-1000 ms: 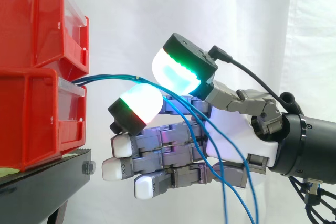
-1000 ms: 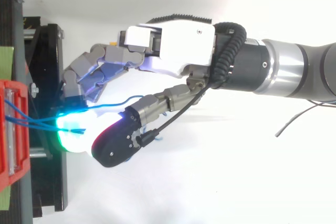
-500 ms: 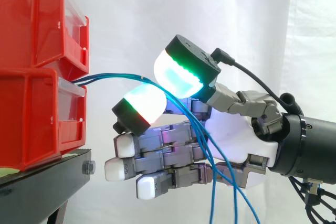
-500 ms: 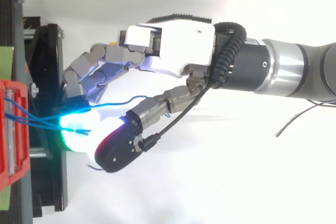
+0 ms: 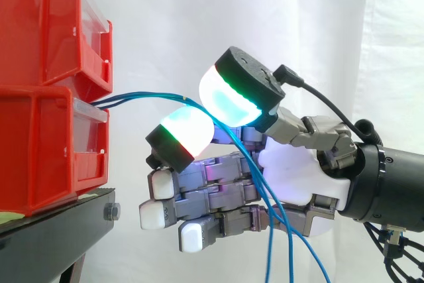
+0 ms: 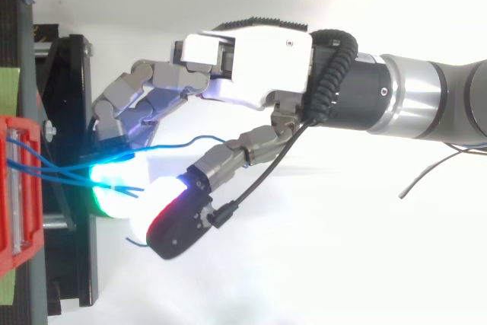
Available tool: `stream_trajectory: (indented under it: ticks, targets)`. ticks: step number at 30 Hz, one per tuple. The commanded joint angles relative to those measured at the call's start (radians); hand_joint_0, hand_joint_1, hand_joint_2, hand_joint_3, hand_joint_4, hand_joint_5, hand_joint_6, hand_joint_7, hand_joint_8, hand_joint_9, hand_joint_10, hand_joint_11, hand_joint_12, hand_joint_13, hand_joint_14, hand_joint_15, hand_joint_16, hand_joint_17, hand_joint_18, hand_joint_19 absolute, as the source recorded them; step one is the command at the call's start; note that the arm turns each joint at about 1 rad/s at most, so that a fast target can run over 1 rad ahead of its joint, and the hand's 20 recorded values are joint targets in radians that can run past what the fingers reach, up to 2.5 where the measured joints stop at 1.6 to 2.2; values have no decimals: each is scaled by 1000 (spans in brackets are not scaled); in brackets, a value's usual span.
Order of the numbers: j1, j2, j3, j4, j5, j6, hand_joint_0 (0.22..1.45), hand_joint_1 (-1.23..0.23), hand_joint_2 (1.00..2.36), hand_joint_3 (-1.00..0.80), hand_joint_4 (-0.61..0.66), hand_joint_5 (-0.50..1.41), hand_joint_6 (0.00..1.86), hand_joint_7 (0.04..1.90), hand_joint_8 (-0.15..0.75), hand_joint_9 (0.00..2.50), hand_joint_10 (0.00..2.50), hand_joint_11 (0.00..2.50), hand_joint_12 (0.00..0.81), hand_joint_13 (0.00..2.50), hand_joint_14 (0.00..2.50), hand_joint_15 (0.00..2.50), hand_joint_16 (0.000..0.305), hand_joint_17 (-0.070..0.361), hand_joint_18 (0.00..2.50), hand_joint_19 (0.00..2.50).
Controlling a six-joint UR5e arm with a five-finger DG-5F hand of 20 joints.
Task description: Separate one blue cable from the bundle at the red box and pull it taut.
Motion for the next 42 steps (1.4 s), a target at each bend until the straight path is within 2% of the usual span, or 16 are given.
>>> stream_trajectory:
  ticks: [1, 7, 9, 10, 12, 14, 15, 17, 19, 23, 26, 28, 29, 37, 40, 42]
  targets:
    - [0, 0, 0, -2, 0, -1, 500, -908, 1000, -500, 136, -184, 927, 963, 326, 855, 25, 885, 360, 766, 19, 457, 50, 111, 790, 600]
    - [0, 0, 0, -4, 0, -9, 442, -904, 1000, -500, 155, -182, 921, 943, 342, 870, 24, 883, 377, 782, 17, 468, 54, 121, 824, 595]
    - [-1, 0, 0, -4, 0, -9, 424, -755, 1000, -500, 169, -179, 914, 910, 350, 884, 22, 868, 388, 790, 16, 470, 56, 126, 840, 603]
    - [0, 0, 0, -4, -2, -9, 429, -734, 1000, -500, 169, -179, 914, 902, 348, 885, 23, 872, 386, 788, 18, 468, 56, 125, 837, 604]
    - [0, 0, 0, -4, -2, -10, 464, -534, 1000, -500, 156, -177, 905, 898, 340, 898, 23, 859, 372, 786, 17, 469, 53, 119, 817, 619]
    - [0, 0, 0, -4, -2, -12, 539, -358, 1000, -500, 129, -171, 881, 945, 315, 900, 26, 848, 350, 774, 19, 474, 48, 107, 771, 660]
    - [-1, 0, 0, -4, -2, -12, 588, -336, 1000, -500, 115, -170, 874, 957, 310, 900, 23, 843, 341, 767, 19, 488, 46, 103, 753, 680]
    - [-1, 0, 0, -2, 0, -15, 621, -383, 1000, -494, 100, -169, 866, 981, 309, 901, 26, 855, 340, 766, 18, 500, 46, 103, 750, 693]
    - [0, 0, 0, -2, 0, -18, 616, -447, 1009, -408, 104, -171, 864, 994, 311, 899, 26, 859, 345, 762, 19, 507, 46, 103, 744, 695]
    - [0, 0, 0, -2, 0, -18, 598, -666, 1015, -309, 115, -185, 875, 1024, 315, 870, 27, 892, 352, 756, 19, 509, 47, 105, 739, 704]
    - [0, 0, 0, -4, 0, -18, 620, -772, 1011, -372, 107, -192, 884, 1025, 309, 843, 27, 896, 350, 753, 19, 514, 47, 105, 738, 696]
    - [0, 0, 0, -2, 0, -18, 631, -792, 1009, -405, 102, -193, 886, 1016, 305, 838, 27, 901, 350, 752, 19, 517, 47, 105, 739, 685]
    - [-1, 0, 0, -2, 0, -18, 667, -841, 1000, -499, 104, -196, 895, 1003, 305, 841, 28, 911, 348, 752, 21, 509, 46, 104, 747, 674]
    - [0, 0, 0, -2, 0, -19, 688, -938, 1000, -500, 105, -187, 911, 1008, 297, 873, 28, 930, 338, 776, 20, 501, 45, 102, 794, 628]
    - [0, 0, 0, -4, 0, -24, 652, -954, 1000, -500, 102, -186, 913, 1002, 296, 885, 28, 938, 334, 780, 21, 502, 45, 102, 797, 627]
    - [0, 0, 0, -4, 0, -24, 577, -956, 1000, -500, 108, -184, 915, 991, 299, 889, 28, 939, 340, 784, 21, 516, 46, 104, 802, 641]
